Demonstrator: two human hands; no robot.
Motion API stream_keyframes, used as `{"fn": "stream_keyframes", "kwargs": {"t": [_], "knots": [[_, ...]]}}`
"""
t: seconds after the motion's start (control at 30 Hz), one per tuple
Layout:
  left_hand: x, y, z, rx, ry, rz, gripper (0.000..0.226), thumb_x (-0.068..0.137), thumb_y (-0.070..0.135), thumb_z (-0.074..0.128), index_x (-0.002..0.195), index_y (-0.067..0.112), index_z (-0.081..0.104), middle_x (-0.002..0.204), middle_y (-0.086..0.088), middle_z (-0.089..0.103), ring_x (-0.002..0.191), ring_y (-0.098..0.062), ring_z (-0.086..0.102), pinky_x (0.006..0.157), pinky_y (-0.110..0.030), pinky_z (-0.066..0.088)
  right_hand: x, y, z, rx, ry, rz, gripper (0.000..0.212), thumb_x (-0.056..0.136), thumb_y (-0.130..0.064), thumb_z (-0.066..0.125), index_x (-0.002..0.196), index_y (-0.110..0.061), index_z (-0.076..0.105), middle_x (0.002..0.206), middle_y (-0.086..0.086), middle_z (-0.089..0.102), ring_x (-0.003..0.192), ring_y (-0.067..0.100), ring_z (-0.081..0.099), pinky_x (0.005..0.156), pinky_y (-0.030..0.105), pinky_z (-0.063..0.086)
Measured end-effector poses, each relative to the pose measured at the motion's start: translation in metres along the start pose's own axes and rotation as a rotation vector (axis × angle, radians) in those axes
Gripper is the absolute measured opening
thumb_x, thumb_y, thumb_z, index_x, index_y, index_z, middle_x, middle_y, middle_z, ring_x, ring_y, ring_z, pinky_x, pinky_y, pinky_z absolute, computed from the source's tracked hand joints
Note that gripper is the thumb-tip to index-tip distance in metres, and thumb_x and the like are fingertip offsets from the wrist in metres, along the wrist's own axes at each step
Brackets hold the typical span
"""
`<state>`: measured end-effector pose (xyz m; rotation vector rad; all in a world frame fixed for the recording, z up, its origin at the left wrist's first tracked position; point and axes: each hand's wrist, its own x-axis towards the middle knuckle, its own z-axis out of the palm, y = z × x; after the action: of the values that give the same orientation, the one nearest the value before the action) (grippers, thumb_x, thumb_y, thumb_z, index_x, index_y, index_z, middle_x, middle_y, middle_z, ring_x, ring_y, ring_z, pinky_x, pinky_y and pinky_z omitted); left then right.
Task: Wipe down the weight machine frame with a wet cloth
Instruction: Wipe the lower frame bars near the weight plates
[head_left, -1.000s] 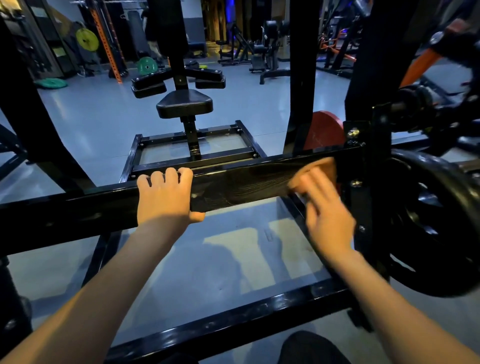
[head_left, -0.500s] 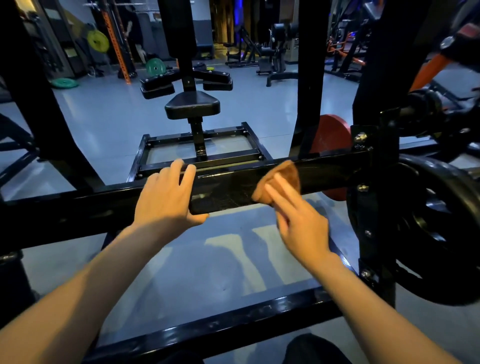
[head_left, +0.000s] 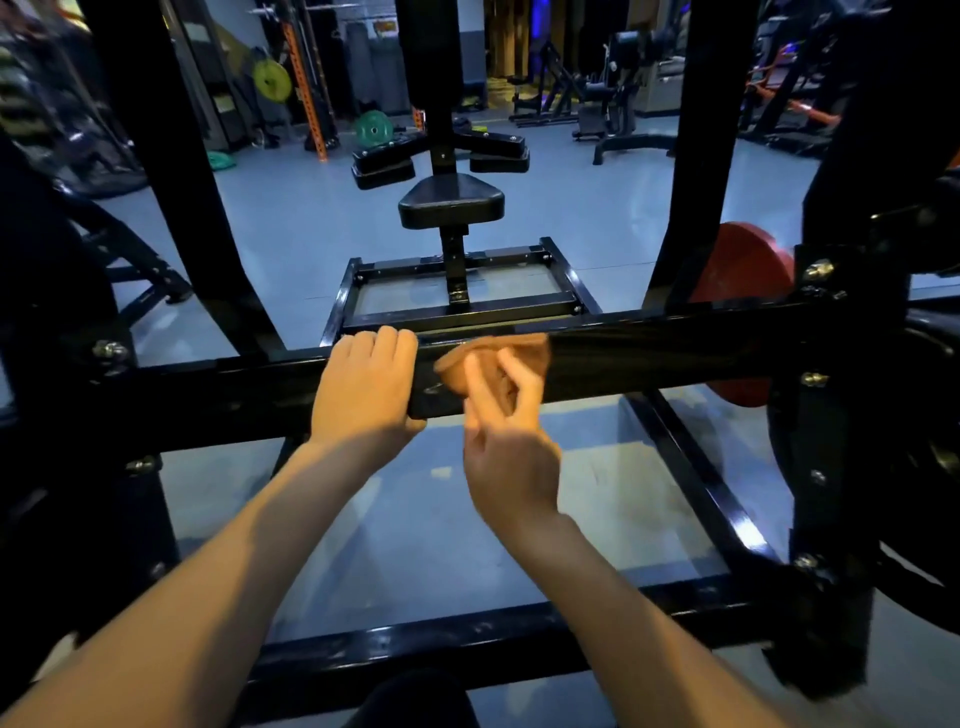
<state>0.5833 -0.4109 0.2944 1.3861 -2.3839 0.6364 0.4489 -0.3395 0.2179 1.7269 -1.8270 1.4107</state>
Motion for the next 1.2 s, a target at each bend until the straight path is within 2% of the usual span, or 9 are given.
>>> {"fn": "stream_keyframes", "kwargs": {"t": [0.13,0.23,0.4,0.53,0.67,0.77,0.83,0.93,1.2], "knots": [[0.000,-0.001,0.002,0.002,0.002,-0.003,0.067,0.061,0.047,0.090,0.106,0.014,0.053,0.095,-0.003,0.055,0.084,-0.024,0.049,0.079,-0.037,0.042,0.001,0.039,-0.016,-0.093,-0.172,-0.203,0.073,0.086,-0.006,0.079,0.150,-0.026,0.052,0.155,0.009,0.046,0.096,0.030,0.071,0.063,0.042,0.064],[0.000,0.004,0.004,0.023,-0.033,-0.019,0.073,0.070,0.053,0.086,0.122,0.017,0.050,0.112,-0.001,0.056,0.102,-0.023,0.052,0.094,-0.036,0.042,0.002,0.075,-0.044,-0.037,-0.018,0.071,0.059,0.095,-0.010,0.070,0.149,-0.029,0.055,0.156,-0.002,0.040,0.103,0.024,0.066,0.057,0.031,0.055],[0.001,0.006,0.002,0.021,-0.064,-0.044,0.079,0.073,0.060,0.083,0.129,0.019,0.046,0.121,0.000,0.055,0.113,-0.022,0.051,0.102,-0.035,0.040,0.007,0.037,-0.031,0.216,0.211,0.461,0.048,0.108,-0.025,0.049,0.154,-0.038,0.044,0.153,-0.009,0.032,0.117,-0.004,0.044,0.086,0.016,0.039],[-0.001,-0.002,0.002,0.023,-0.030,-0.013,0.095,0.070,0.057,0.082,0.142,0.011,0.040,0.123,-0.002,0.053,0.108,-0.023,0.051,0.100,-0.035,0.042,-0.001,-0.015,-0.001,0.147,0.047,0.145,0.057,0.100,-0.013,0.064,0.151,-0.031,0.046,0.153,0.000,0.041,0.099,0.022,0.070,0.070,0.035,0.063],[-0.010,-0.022,0.003,0.053,-0.002,-0.050,0.084,0.064,0.055,0.086,0.125,0.011,0.048,0.110,-0.002,0.051,0.099,-0.023,0.049,0.094,-0.036,0.042,-0.010,0.012,0.000,-0.048,-0.252,-0.164,0.049,0.100,-0.022,0.063,0.145,-0.038,0.053,0.143,0.000,0.057,0.084,0.014,0.068,0.063,0.031,0.062],[-0.011,-0.022,0.002,0.034,-0.037,-0.058,0.069,0.067,0.049,0.088,0.114,0.016,0.050,0.104,0.000,0.053,0.096,-0.022,0.051,0.089,-0.034,0.039,-0.009,0.041,-0.030,0.157,-0.102,0.124,0.042,0.107,-0.026,0.045,0.136,-0.055,0.052,0.139,-0.029,0.040,0.103,-0.007,0.051,0.077,0.022,0.050],[-0.010,-0.017,0.001,0.048,-0.068,-0.088,0.070,0.074,0.052,0.084,0.121,0.016,0.047,0.113,-0.001,0.053,0.104,-0.022,0.050,0.095,-0.033,0.038,-0.005,0.047,-0.038,0.263,0.175,0.370,0.044,0.106,-0.017,0.053,0.142,-0.042,0.057,0.142,-0.015,0.040,0.109,-0.011,0.045,0.086,0.014,0.040],[-0.011,-0.009,0.003,0.086,-0.054,-0.127,0.073,0.079,0.052,0.080,0.130,0.014,0.043,0.123,-0.004,0.053,0.112,-0.024,0.048,0.102,-0.035,0.036,0.001,0.018,-0.017,0.296,0.216,0.497,0.046,0.108,-0.021,0.051,0.152,-0.032,0.050,0.146,-0.008,0.035,0.114,-0.021,0.041,0.085,0.002,0.039],[-0.012,-0.015,0.006,0.094,-0.022,-0.111,0.069,0.078,0.046,0.083,0.127,0.013,0.047,0.119,-0.005,0.055,0.108,-0.025,0.049,0.097,-0.036,0.038,-0.023,-0.003,0.002,0.020,-0.174,-0.074,0.064,0.093,-0.008,0.072,0.142,-0.042,0.051,0.143,0.002,0.046,0.088,0.020,0.067,0.063,0.036,0.061]]}}
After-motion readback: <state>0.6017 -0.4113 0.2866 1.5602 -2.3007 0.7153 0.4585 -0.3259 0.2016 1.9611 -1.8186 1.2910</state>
